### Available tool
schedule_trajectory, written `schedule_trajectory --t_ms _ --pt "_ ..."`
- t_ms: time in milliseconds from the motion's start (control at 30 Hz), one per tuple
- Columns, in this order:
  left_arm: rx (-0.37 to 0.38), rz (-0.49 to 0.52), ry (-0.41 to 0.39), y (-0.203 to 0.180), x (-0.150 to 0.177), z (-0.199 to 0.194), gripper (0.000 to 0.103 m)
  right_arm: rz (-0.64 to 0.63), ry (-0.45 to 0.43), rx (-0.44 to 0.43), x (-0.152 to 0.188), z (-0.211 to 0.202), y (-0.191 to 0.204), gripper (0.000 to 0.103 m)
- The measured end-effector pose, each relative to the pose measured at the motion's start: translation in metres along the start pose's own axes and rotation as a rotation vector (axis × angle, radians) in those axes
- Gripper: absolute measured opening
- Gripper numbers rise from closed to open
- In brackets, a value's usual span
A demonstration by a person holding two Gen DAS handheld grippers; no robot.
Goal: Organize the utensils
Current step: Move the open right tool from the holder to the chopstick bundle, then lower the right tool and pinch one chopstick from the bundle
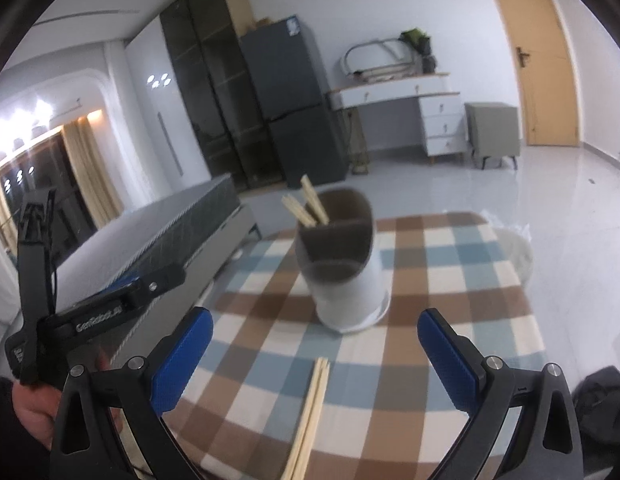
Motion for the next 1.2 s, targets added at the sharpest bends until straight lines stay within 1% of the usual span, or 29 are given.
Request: schedule_trajectory --t_ms 67,133,233,333,400,467,500,533,567,700,767,800,833,900,967,1033,1100,1133,1167,1200 --pt "-0.004 0.003 0.006 0.002 0.006 0.005 0.087 -0.010 0.029 -0.003 0.007 0.007 0.001 0.103" --pt "-0.016 -0.001 0.028 0.006 0.011 0.013 0.087 0.006 0.089 -0.014 0.015 0.019 -0.001 0.103" --pt "-0.039 -0.016 0.076 0.012 0.018 0.025 0.087 0.001 0.178 0.026 0.027 0.037 -0.005 0.103" --pt "-0.071 -0.028 0.128 0.016 0.022 0.036 0.087 0.002 0.257 0.025 0.038 0.052 -0.006 0.103" --pt "-0.092 -0.034 0.147 0.018 0.023 0.040 0.087 -0.036 0.291 0.058 0.044 0.060 -0.004 0.103" --pt "-0.088 -0.050 0.175 0.020 0.024 0.044 0.087 -0.050 0.333 0.055 0.050 0.069 -0.003 0.102" --pt "-0.079 -0.061 0.186 0.022 0.025 0.046 0.087 -0.038 0.383 0.040 0.054 0.076 -0.003 0.101" --pt "-0.074 -0.070 0.201 0.023 0.025 0.047 0.087 -0.024 0.410 0.025 0.056 0.081 -0.003 0.095" --pt "-0.069 -0.075 0.216 0.024 0.025 0.048 0.087 -0.015 0.435 0.014 0.059 0.086 -0.004 0.093" --pt "-0.090 -0.079 0.236 0.030 0.025 0.054 0.087 -0.013 0.502 0.045 0.068 0.110 -0.008 0.086" --pt "-0.090 -0.101 0.264 0.036 0.025 0.056 0.087 -0.006 0.525 0.051 0.071 0.121 -0.010 0.078" --pt "-0.080 -0.111 0.279 0.037 0.025 0.058 0.087 -0.006 0.538 0.059 0.072 0.128 -0.011 0.076" --pt "-0.073 -0.122 0.293 0.038 0.025 0.060 0.087 -0.006 0.547 0.061 0.073 0.134 -0.012 0.072" --pt "-0.074 -0.131 0.302 0.039 0.025 0.062 0.087 -0.005 0.565 0.060 0.075 0.145 -0.013 0.068" --pt "-0.073 -0.129 0.314 0.038 0.025 0.065 0.087 -0.005 0.582 0.054 0.078 0.157 -0.012 0.056" --pt "-0.063 -0.131 0.333 0.038 0.025 0.069 0.087 -0.013 0.593 0.062 0.080 0.166 -0.013 0.054" --pt "-0.060 -0.139 0.347 0.039 0.026 0.072 0.087 -0.006 0.599 0.051 0.082 0.173 -0.014 0.052" --pt "-0.061 -0.148 0.354 0.040 0.027 0.073 0.087 -0.003 0.603 0.045 0.083 0.176 -0.014 0.048" --pt "-0.060 -0.160 0.361 0.042 0.028 0.075 0.087 -0.001 0.611 0.039 0.084 0.179 -0.014 0.042" --pt "-0.057 -0.173 0.367 0.044 0.028 0.076 0.087 -0.011 0.616 0.046 0.085 0.182 -0.014 0.040"
Point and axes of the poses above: each gripper's, at about its wrist camera, not at the fingertips, and z roughly the way its jaws point, y to its left, x to its underside, the point moved 3 cm from there along z, roughly the way its jaws point, and after that the axes turned 2 degrees about -x, right-handed, at the moved point
